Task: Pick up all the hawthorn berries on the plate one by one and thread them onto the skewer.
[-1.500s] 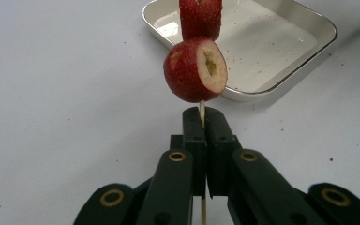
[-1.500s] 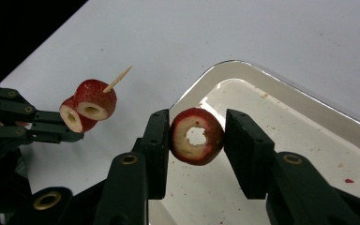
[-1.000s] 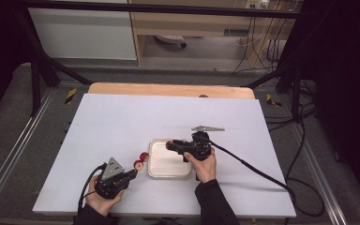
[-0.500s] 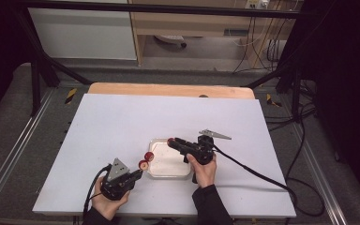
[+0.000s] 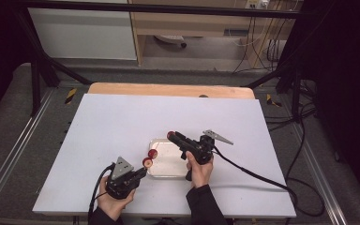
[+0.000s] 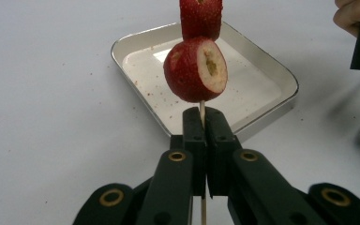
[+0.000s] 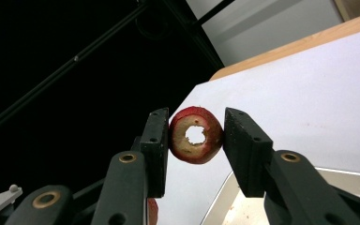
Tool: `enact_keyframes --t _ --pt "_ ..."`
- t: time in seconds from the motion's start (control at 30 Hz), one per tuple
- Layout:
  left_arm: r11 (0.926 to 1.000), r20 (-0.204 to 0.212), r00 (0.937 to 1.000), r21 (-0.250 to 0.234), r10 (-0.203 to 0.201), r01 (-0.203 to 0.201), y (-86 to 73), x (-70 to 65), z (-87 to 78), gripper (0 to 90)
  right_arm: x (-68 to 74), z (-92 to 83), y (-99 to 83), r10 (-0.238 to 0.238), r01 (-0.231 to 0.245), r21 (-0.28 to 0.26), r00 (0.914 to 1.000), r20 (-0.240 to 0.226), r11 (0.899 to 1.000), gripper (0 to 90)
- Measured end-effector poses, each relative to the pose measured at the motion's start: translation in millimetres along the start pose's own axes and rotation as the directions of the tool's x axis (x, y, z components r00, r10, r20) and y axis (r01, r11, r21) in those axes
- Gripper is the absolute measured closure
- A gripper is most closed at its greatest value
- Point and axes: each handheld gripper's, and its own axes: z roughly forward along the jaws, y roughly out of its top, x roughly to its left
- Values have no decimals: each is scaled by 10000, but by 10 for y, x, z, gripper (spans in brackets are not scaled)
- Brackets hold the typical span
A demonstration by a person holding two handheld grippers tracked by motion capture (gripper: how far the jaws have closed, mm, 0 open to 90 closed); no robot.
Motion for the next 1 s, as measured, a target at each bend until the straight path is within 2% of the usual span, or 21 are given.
enact_keyframes --t 0.3,0.53,1.0 --pt "9997 137 9999 -239 -53 56 81 -84 45 882 -3 8 47 312 -320 -575 9994 -150 9978 620" --pt "9995 123 9999 -314 -49 53 157 -120 73 882 -12 15 82 283 -307 -1094 9993 -235 9935 620" --pt "9994 206 9998 -350 -58 65 228 -177 134 881 -22 21 101 485 -543 -1372 9978 -449 9891 621"
